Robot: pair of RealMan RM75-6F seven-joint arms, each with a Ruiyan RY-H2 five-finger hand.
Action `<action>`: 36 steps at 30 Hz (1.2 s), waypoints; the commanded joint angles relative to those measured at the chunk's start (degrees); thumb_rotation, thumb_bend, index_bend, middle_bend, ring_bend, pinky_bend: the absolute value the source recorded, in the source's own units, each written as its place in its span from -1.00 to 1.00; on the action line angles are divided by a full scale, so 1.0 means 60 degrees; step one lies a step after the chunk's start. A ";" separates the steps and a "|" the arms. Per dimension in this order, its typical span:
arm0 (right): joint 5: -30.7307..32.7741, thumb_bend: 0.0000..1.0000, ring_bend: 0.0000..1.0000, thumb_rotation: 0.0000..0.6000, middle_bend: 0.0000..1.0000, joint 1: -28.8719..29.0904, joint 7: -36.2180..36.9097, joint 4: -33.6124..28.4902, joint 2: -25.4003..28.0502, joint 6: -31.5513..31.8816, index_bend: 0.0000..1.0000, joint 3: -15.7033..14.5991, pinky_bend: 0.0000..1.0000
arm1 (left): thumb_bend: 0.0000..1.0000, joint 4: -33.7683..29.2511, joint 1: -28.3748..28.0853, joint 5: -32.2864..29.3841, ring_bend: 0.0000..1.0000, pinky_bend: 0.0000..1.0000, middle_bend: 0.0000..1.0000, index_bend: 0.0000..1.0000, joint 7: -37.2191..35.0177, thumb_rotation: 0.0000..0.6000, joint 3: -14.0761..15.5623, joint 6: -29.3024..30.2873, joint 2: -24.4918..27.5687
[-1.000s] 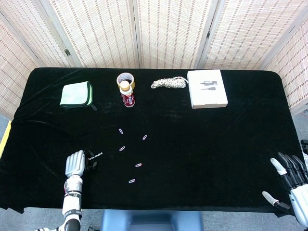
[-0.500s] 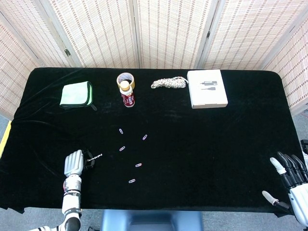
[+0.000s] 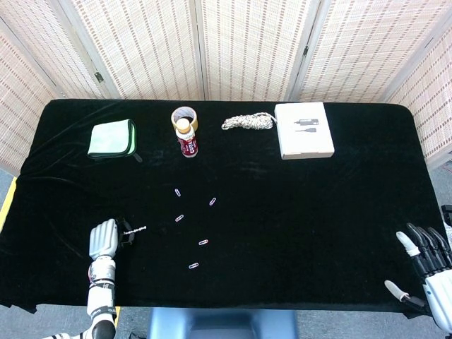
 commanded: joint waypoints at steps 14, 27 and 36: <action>0.0077 -0.98 -1.00 1.00 -1.00 0.0024 0.0024 -0.0044 -0.0049 0.0013 -1.00 0.0086 -1.00 | 0.32 -0.0540 -0.0355 0.1101 1.00 1.00 1.00 0.69 -0.0579 1.00 -0.0165 0.0045 -0.0040; 0.0367 -0.98 -1.00 1.00 -1.00 -0.0134 0.0358 0.0143 -0.0138 0.0328 -1.00 0.0219 -1.00 | 0.34 0.0376 -0.1338 0.0724 1.00 1.00 1.00 0.69 -0.0704 1.00 -0.0476 -0.1214 -0.0591; 0.0485 -0.98 -1.00 1.00 -1.00 -0.0252 0.0105 -0.0038 -0.0161 0.0235 -1.00 0.0168 -1.00 | 0.34 0.1316 -0.1739 0.0568 1.00 1.00 1.00 0.69 -0.0745 1.00 -0.0305 -0.1694 -0.1168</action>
